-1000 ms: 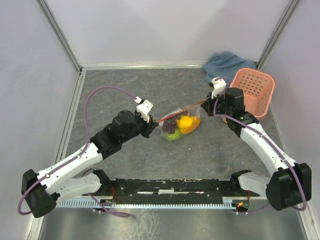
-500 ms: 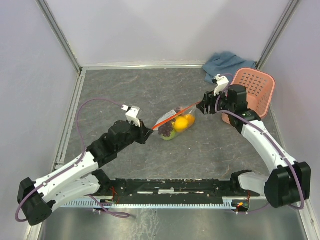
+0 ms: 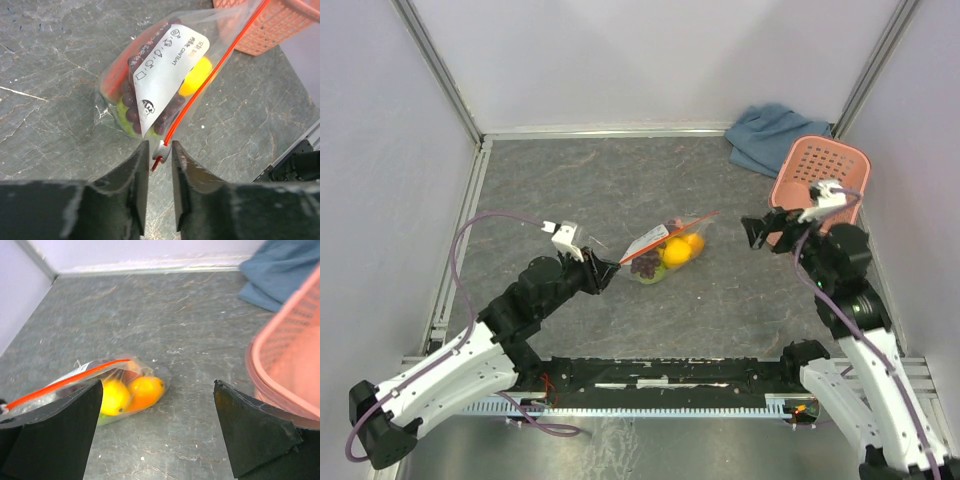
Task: Place the food in the zip-top bag and seal the zipper
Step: Place the zipper food storage bag at the center of the board, then reset both arms
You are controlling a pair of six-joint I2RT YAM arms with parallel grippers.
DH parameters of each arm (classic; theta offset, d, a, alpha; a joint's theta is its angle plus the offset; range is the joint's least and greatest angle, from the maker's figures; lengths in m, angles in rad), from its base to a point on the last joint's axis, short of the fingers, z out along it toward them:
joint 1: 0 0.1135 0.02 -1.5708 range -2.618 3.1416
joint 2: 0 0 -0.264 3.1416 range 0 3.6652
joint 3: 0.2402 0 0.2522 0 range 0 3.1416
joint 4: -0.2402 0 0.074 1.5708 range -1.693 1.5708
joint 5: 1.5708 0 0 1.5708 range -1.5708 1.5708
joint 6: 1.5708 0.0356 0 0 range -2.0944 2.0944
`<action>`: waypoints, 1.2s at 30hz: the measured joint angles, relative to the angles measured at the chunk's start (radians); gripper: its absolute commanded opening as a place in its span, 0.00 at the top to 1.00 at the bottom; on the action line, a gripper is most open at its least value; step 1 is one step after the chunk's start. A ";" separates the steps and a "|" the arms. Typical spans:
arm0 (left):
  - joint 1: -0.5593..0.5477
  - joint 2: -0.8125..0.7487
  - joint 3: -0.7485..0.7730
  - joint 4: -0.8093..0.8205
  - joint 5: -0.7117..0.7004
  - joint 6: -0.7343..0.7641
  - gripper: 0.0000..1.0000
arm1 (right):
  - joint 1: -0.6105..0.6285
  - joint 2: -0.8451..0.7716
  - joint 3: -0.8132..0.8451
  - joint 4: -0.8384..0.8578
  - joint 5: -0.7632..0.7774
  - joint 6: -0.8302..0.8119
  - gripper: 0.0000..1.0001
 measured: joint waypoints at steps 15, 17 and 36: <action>0.000 -0.359 0.031 -0.123 -0.104 -0.055 0.10 | 0.000 -0.673 -0.127 -0.206 0.410 0.107 0.01; 0.000 -0.408 0.062 -0.168 -0.128 -0.056 0.07 | 0.000 -0.669 -0.076 -0.281 0.457 0.102 0.01; 0.002 -0.637 0.195 -0.490 -0.396 -0.117 0.01 | 0.000 -0.675 -0.003 -0.484 0.546 0.061 0.01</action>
